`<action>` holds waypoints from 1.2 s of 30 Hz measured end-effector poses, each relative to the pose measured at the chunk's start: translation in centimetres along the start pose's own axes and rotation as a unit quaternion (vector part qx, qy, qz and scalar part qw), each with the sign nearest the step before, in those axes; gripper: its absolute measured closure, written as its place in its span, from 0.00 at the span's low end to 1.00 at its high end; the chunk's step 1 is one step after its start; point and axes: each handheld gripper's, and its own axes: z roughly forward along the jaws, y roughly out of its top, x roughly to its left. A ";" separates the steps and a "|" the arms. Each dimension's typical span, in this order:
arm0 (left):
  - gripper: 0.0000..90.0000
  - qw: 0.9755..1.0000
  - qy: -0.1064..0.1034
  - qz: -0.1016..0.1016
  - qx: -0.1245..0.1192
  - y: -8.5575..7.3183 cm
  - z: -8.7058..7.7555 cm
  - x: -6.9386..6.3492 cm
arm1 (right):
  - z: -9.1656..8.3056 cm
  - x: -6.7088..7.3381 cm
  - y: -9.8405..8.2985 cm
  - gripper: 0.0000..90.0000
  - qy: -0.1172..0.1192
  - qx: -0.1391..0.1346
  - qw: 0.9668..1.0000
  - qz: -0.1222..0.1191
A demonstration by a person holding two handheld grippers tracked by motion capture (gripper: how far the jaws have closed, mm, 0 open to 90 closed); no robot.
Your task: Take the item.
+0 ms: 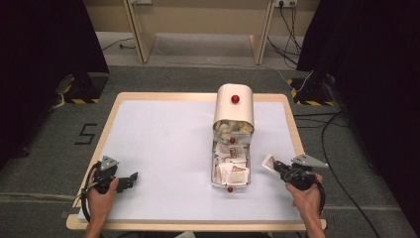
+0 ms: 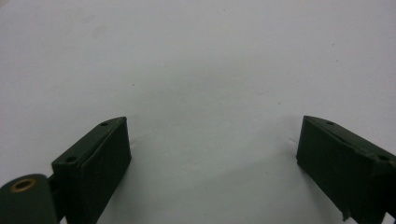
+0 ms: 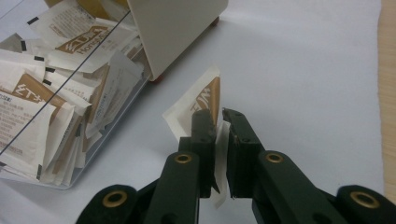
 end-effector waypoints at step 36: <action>0.10 1.000 0.000 0.000 0.000 0.0 0.0 0.0 | 1.5 -1.1 -0.9 0.91 -0.021 0.031 0.999 0.012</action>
